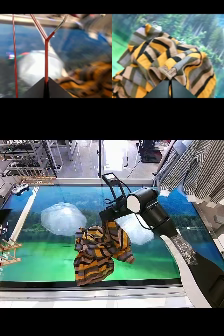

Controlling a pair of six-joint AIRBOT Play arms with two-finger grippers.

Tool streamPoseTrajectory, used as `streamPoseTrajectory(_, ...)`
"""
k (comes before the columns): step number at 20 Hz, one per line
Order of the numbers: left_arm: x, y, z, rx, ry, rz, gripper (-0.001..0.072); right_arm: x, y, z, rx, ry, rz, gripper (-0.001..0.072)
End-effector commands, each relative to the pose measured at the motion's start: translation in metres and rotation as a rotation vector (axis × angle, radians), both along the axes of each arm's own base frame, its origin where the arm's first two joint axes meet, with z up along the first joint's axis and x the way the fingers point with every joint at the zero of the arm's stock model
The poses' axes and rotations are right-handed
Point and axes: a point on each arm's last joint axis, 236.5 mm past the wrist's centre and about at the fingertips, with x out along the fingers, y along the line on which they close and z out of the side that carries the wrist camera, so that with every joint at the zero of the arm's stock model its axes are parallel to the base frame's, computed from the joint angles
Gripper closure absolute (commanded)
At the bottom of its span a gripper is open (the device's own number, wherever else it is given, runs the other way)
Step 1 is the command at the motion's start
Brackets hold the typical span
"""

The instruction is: Fold the clothes and pants, and hang the long-sleeved shirts on hangers.

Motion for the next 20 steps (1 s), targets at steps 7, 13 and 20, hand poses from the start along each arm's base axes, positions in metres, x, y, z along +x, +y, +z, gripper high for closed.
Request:
streamPoseTrajectory(7,-0.044,-0.158,-0.044,-0.143,0.078,-0.71,0.0693,0.039,-0.067,0.002,-0.107,-0.068,-0.143,0.0695)
streamPoseTrajectory(13,-0.071,-0.169,-0.063,-0.104,0.183,-0.828,0.0693,0.047,-0.081,0.002,-0.107,-0.067,-0.175,0.0695)
streamPoseTrajectory(20,-0.072,-0.17,-0.063,-0.108,0.186,-0.831,0.0693,0.045,-0.078,0.001,-0.093,-0.057,-0.169,0.0694)
